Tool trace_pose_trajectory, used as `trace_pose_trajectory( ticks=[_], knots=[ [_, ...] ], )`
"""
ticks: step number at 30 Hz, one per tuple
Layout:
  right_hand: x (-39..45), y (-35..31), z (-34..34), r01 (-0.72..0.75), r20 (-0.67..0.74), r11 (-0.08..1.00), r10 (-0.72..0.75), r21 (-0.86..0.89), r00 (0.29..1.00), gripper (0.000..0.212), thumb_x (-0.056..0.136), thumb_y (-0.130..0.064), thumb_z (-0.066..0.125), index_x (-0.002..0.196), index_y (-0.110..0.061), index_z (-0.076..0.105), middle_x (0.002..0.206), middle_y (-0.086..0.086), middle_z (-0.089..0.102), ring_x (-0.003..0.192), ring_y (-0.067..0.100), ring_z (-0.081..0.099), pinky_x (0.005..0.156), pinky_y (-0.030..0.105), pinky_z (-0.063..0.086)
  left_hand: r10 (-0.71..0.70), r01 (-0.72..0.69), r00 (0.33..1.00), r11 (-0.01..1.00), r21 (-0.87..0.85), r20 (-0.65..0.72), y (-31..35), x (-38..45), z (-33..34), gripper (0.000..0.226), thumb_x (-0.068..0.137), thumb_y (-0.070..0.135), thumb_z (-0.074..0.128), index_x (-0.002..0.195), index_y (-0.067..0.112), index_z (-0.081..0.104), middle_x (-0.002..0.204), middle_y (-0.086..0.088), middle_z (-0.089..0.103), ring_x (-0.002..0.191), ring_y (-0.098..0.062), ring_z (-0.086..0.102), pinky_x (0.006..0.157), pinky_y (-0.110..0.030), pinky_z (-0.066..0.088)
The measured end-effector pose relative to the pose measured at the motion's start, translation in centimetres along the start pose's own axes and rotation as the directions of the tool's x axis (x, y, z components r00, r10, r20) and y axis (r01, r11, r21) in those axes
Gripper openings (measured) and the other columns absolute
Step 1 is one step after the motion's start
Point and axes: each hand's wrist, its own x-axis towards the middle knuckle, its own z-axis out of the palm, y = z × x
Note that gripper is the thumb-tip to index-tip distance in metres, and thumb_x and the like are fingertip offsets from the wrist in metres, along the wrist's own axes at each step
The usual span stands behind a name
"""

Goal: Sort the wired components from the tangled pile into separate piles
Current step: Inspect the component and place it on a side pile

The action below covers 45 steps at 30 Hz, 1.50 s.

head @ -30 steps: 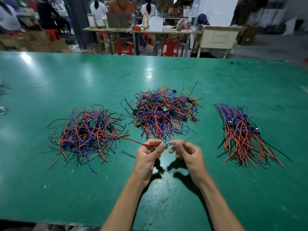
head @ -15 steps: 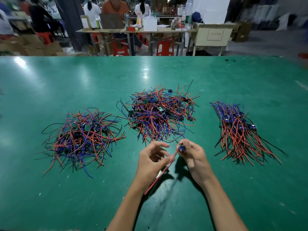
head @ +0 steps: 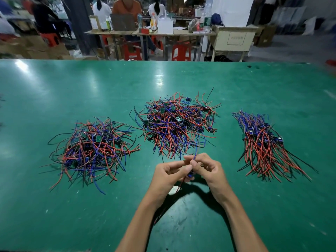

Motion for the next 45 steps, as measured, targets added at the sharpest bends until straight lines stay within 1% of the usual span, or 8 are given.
trace_pose_trajectory(
  ticks=[6,12,19,24,27,31,37,45],
  knots=[
    [-0.1,-0.3,0.3,-0.009,0.031,0.999,0.01,-0.036,0.999,0.024,0.092,-0.026,0.063,0.102,-0.013,0.081,0.112,0.02,0.054,0.101,0.011,0.066,0.081,0.023,0.055,-0.035,0.035,0.999,0.999,-0.004,-0.041,0.0,0.0,0.0,0.016,0.092,0.011,0.07,0.1,0.0,0.078,0.093,-0.022,0.075,0.074,-0.025,0.073,0.067,-0.027,0.058],
    [-0.3,-0.5,0.6,-0.015,0.052,0.998,0.018,-0.067,0.998,0.027,0.093,-0.026,0.062,0.104,-0.011,0.08,0.105,0.006,0.071,0.102,0.021,0.068,0.089,0.028,0.054,-0.037,0.038,0.998,0.999,0.01,-0.056,-0.1,0.1,0.2,0.011,0.093,0.006,0.068,0.091,0.001,0.077,0.085,-0.018,0.076,0.067,-0.027,0.073,0.063,-0.026,0.058],
    [-0.4,-0.1,1.2,-0.12,0.04,0.99,0.117,0.078,0.992,0.021,0.1,-0.006,0.058,0.101,-0.004,0.079,0.08,0.017,0.072,0.067,0.026,0.064,0.061,0.027,0.056,-0.021,0.027,0.994,0.998,0.051,-0.111,0.0,0.3,0.7,0.02,0.093,-0.004,0.064,0.074,-0.004,0.069,0.088,-0.004,0.078,0.051,-0.022,0.068,0.049,-0.022,0.052],
    [-0.1,0.3,1.2,-0.115,-0.018,0.993,0.115,-0.013,0.993,0.024,0.093,-0.027,0.062,0.097,-0.012,0.079,0.068,0.013,0.069,0.057,0.025,0.059,0.052,0.027,0.044,-0.023,0.028,0.998,0.996,0.089,-0.056,0.3,0.5,0.9,0.03,0.093,-0.008,0.06,0.065,-0.001,0.059,0.097,0.006,0.079,0.047,-0.016,0.065,0.046,-0.019,0.047],
    [0.0,0.3,1.0,-0.118,-0.039,0.993,0.117,-0.005,0.992,0.025,0.091,-0.03,0.061,0.096,-0.014,0.08,0.065,0.011,0.067,0.055,0.021,0.059,0.049,0.025,0.047,-0.041,0.043,0.999,0.99,0.131,-0.021,0.5,0.5,0.6,0.031,0.092,-0.007,0.062,0.063,0.005,0.06,0.084,0.0,0.078,0.046,-0.015,0.063,0.045,-0.018,0.045],
    [0.2,0.4,0.6,-0.116,-0.113,0.991,0.124,0.073,0.986,0.021,0.095,-0.025,0.061,0.098,-0.013,0.079,0.062,0.005,0.065,0.049,0.02,0.06,0.043,0.025,0.048,-0.069,0.066,0.997,0.983,0.172,0.014,0.5,0.4,0.2,0.037,0.092,-0.003,0.064,0.06,0.015,0.062,0.066,-0.01,0.071,0.046,-0.017,0.062,0.045,-0.018,0.043],
    [0.9,0.4,0.5,-0.036,-0.299,0.978,0.098,0.208,0.949,0.025,0.101,-0.009,0.056,0.09,-0.011,0.079,0.1,0.005,0.075,0.052,0.007,0.051,0.037,0.024,0.046,-0.085,0.073,0.994,0.983,0.169,0.065,0.5,0.2,0.4,0.028,0.09,-0.006,0.066,0.065,0.004,0.061,0.066,-0.017,0.066,0.047,-0.013,0.061,0.046,-0.02,0.048],
    [1.7,0.1,0.6,0.073,-0.522,0.931,0.133,0.356,0.842,0.027,0.103,-0.008,0.049,0.094,-0.012,0.074,0.091,-0.001,0.075,0.048,0.003,0.042,0.042,0.017,0.041,-0.113,0.084,0.987,0.97,0.229,0.118,0.3,0.1,0.7,0.031,0.089,-0.008,0.064,0.064,0.009,0.062,0.062,-0.009,0.069,0.042,-0.012,0.056,0.044,-0.019,0.044]
  ],
)
